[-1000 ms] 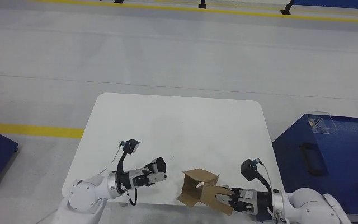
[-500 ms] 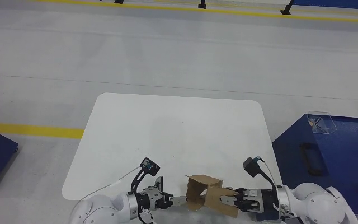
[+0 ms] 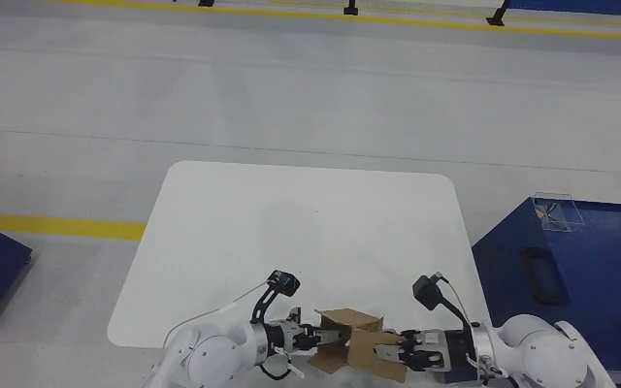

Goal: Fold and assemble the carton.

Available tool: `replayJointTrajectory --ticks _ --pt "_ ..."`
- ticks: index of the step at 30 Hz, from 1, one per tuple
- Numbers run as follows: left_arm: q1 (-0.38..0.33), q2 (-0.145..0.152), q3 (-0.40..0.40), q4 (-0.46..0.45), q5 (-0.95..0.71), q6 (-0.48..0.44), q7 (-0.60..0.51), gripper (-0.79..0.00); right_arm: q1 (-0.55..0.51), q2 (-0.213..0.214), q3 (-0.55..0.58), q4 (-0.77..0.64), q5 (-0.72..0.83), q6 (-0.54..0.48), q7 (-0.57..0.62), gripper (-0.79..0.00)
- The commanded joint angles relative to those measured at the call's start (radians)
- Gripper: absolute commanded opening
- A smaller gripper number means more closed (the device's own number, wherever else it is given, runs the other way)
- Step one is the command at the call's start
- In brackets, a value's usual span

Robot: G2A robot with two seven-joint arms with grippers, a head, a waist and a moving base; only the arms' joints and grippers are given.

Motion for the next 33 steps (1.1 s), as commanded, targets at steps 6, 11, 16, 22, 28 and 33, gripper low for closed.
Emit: replayJointTrajectory --ticks 6,11,16,22,28,33 --pt "-0.050 -0.009 0.055 0.042 -0.027 0.021 0.002 -0.585 0.006 0.004 -0.007 0.006 0.001 -0.001 -0.008 -0.785" --pt "-0.076 -0.010 0.071 0.070 -0.039 0.043 -0.022 -0.785 0.015 0.007 -0.014 0.014 0.003 0.000 -0.010 -0.785" --pt "-0.091 -0.010 0.078 0.085 -0.046 0.072 -0.026 -0.785 0.023 0.009 -0.015 0.019 -0.003 0.015 -0.020 0.000" --pt "-0.106 -0.015 0.064 0.103 -0.167 0.119 -0.027 -0.785 0.015 0.012 0.028 0.045 0.010 0.012 -0.072 0.000" --pt "-0.109 -0.016 0.054 0.104 -0.207 0.119 -0.017 -0.785 0.001 0.011 0.063 0.047 0.041 0.000 -0.122 0.000" --pt "-0.109 -0.016 0.054 0.104 -0.207 0.119 -0.017 -0.785 0.001 0.011 0.063 0.047 0.041 0.000 -0.122 0.000"
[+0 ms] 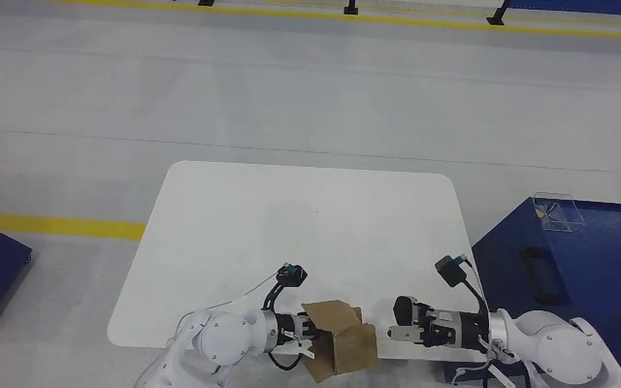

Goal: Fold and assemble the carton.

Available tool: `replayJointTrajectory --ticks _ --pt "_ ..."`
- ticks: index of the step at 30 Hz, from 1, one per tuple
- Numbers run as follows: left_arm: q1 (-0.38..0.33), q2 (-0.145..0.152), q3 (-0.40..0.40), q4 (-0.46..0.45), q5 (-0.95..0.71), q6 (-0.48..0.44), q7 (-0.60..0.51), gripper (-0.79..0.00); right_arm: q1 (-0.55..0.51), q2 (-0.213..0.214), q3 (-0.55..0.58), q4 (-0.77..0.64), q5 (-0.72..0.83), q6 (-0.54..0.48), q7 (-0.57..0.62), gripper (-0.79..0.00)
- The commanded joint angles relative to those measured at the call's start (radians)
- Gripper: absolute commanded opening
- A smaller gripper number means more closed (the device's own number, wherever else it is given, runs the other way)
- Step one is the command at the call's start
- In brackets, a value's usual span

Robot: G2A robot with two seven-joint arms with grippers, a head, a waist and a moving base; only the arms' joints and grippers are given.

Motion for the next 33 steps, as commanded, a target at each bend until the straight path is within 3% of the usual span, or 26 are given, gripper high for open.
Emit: replayJointTrajectory --ticks 1,3,6,13,23,28,33 --pt "0.003 0.000 0.000 0.007 -0.008 0.007 -0.001 -0.785 -0.001 -0.001 0.002 0.005 -0.015 0.006 -0.025 0.000" --pt "0.003 -0.006 -0.037 0.041 -0.138 0.105 0.025 -0.785 -0.006 -0.002 0.018 0.011 -0.057 0.024 -0.085 0.000" --pt "-0.049 -0.019 -0.061 0.131 -0.399 0.193 -0.070 -0.785 -0.030 -0.004 0.065 0.008 -0.103 0.040 -0.178 0.000" --pt "-0.158 -0.068 0.023 0.397 -0.807 0.406 -0.151 -0.785 -0.109 -0.010 0.167 -0.015 -0.087 0.073 -0.298 0.000" --pt "-0.144 -0.072 0.025 0.404 -0.867 0.428 -0.159 -0.785 -0.108 -0.010 0.169 -0.015 -0.097 0.075 -0.305 0.000" --pt "-0.156 -0.097 0.010 0.471 -1.134 0.451 -0.137 -0.785 -0.115 -0.016 0.169 -0.037 -0.291 0.147 -0.460 0.000" --pt "-0.179 -0.116 0.060 0.509 -1.186 0.366 -0.132 -0.785 -0.138 -0.021 0.142 -0.068 -0.417 0.176 -0.518 0.000"
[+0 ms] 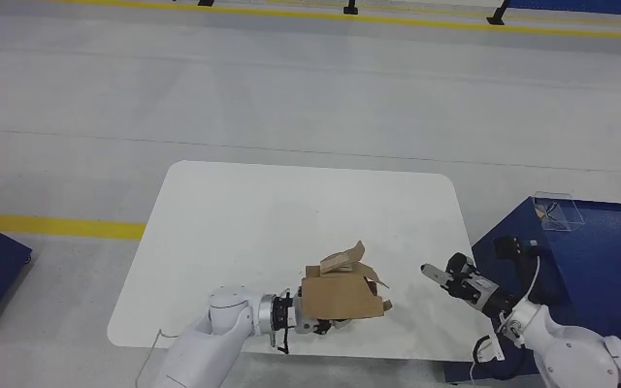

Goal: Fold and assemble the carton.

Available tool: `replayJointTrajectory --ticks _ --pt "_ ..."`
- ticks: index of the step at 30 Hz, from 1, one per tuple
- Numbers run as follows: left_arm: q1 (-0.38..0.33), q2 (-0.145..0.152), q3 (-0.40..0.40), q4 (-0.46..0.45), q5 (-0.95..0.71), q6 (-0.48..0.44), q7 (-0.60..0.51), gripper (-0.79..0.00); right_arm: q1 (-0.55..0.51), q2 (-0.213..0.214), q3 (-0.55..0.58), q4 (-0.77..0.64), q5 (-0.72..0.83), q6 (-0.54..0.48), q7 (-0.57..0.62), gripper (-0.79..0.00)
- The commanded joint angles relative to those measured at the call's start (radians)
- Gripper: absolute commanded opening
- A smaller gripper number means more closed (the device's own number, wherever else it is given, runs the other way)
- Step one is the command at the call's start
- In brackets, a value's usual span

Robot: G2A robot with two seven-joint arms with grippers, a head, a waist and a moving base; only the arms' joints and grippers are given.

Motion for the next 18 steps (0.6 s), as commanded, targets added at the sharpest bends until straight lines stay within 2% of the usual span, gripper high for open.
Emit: replayJointTrajectory --ticks 1,9,18 --pt "-0.007 -0.005 0.023 0.011 0.016 -0.053 0.004 -0.785 -0.004 -0.001 -0.015 -0.004 -0.044 0.000 0.001 0.000" --pt "-0.016 -0.010 0.057 0.015 0.093 -0.245 0.004 -0.785 0.012 -0.004 -0.113 0.008 -0.143 -0.027 0.022 0.000" --pt "0.017 0.000 0.039 -0.029 0.145 -0.373 0.041 -0.785 0.035 -0.008 -0.211 0.041 -0.201 -0.038 0.064 0.000"
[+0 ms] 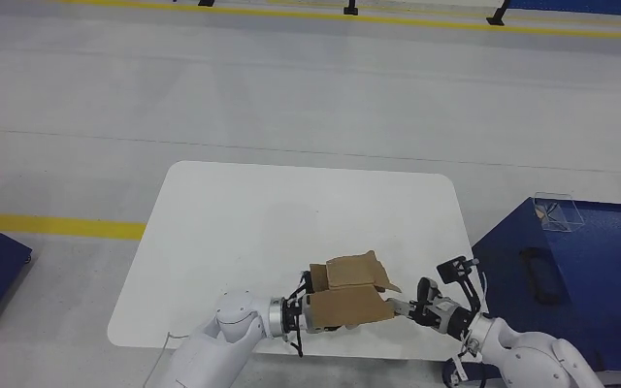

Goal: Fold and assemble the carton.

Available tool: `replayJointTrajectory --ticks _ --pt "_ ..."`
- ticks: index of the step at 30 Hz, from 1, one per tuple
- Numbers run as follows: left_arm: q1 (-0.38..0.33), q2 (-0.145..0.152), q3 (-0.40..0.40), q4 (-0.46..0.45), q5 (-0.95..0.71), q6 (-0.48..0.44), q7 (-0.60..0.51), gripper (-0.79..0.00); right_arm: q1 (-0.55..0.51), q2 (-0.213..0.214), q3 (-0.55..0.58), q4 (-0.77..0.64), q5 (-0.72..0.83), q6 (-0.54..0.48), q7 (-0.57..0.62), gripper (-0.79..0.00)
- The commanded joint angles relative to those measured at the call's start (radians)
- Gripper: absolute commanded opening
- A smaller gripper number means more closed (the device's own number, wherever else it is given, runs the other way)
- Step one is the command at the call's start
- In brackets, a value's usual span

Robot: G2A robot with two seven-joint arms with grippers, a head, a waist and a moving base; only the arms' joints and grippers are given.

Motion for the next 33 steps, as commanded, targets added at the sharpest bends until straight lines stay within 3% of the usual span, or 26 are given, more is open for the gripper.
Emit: replayJointTrajectory --ticks 1,7,10,15,22,33 --pt "0.003 0.000 -0.001 -0.003 0.001 -0.005 0.006 -0.785 0.006 -0.001 -0.023 0.004 -0.016 0.004 0.005 0.000" --pt "0.003 0.000 -0.001 -0.003 0.001 -0.005 0.006 -0.785 0.022 -0.006 -0.053 0.016 -0.016 0.021 -0.010 0.000" --pt "0.019 0.002 -0.011 -0.024 0.037 -0.041 0.110 -0.785 0.027 -0.007 -0.056 0.019 0.004 0.018 -0.002 0.000" --pt "0.046 0.000 -0.002 -0.034 0.067 -0.156 0.133 -0.785 0.034 -0.010 -0.064 0.021 0.007 0.022 -0.010 0.000" --pt "0.050 -0.005 0.013 -0.012 0.057 -0.220 0.110 -0.785 0.039 -0.012 -0.016 0.035 0.055 0.031 -0.038 0.000" --pt "0.027 -0.013 0.015 0.027 0.014 -0.176 0.145 -0.785 0.001 -0.012 0.021 -0.017 0.070 -0.001 -0.023 0.000"
